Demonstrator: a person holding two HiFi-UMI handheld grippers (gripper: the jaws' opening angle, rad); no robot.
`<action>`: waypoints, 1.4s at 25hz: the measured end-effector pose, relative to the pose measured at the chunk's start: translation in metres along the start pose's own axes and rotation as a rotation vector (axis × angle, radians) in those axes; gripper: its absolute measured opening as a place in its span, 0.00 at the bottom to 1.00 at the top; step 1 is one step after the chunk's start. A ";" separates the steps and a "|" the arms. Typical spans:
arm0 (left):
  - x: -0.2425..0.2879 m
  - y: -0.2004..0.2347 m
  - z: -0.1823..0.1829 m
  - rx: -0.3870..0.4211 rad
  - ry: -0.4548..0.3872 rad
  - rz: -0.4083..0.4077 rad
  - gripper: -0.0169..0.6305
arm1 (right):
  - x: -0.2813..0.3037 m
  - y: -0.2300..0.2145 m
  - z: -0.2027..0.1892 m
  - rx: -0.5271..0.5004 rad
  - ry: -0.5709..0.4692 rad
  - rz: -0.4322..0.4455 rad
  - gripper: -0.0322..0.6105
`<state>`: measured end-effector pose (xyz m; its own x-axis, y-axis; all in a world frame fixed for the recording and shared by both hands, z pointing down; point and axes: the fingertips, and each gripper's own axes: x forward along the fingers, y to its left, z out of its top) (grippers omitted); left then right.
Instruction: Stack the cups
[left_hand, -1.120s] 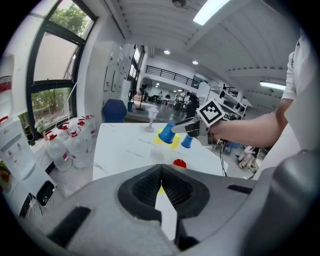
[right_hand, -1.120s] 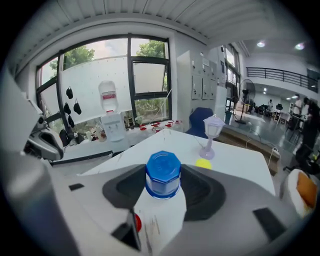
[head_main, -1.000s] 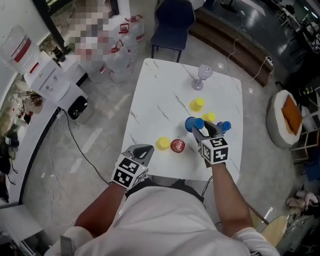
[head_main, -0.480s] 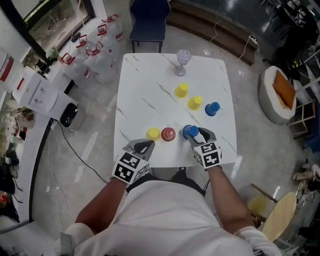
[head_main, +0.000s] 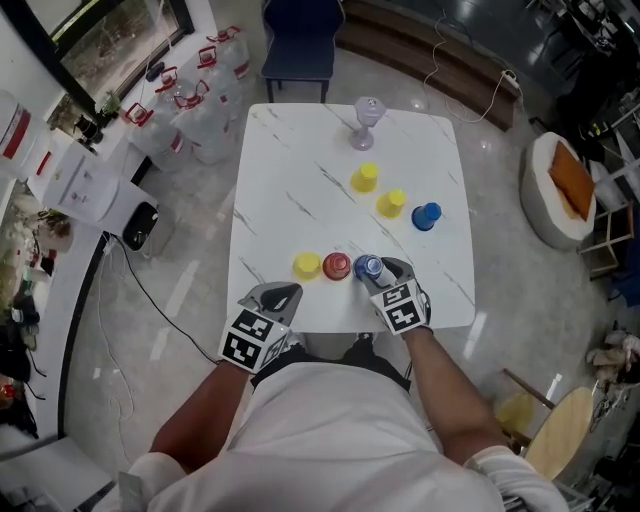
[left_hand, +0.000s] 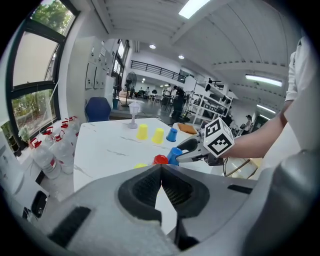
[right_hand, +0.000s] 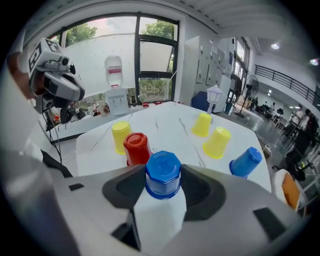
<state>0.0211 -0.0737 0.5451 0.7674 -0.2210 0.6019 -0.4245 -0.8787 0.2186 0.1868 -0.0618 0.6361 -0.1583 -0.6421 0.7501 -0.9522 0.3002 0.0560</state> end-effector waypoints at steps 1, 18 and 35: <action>0.000 0.001 -0.002 -0.005 0.002 0.003 0.04 | 0.002 -0.001 -0.001 -0.011 0.010 0.000 0.40; 0.000 0.020 0.003 -0.064 -0.015 0.069 0.04 | -0.005 -0.066 0.091 -0.052 -0.141 -0.036 0.43; -0.037 0.051 -0.028 -0.230 -0.024 0.238 0.04 | 0.127 -0.158 0.142 -0.101 0.176 -0.016 0.49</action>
<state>-0.0424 -0.0985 0.5554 0.6438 -0.4210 0.6390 -0.6883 -0.6834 0.2433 0.2801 -0.2911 0.6291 -0.0872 -0.5166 0.8518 -0.9219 0.3658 0.1275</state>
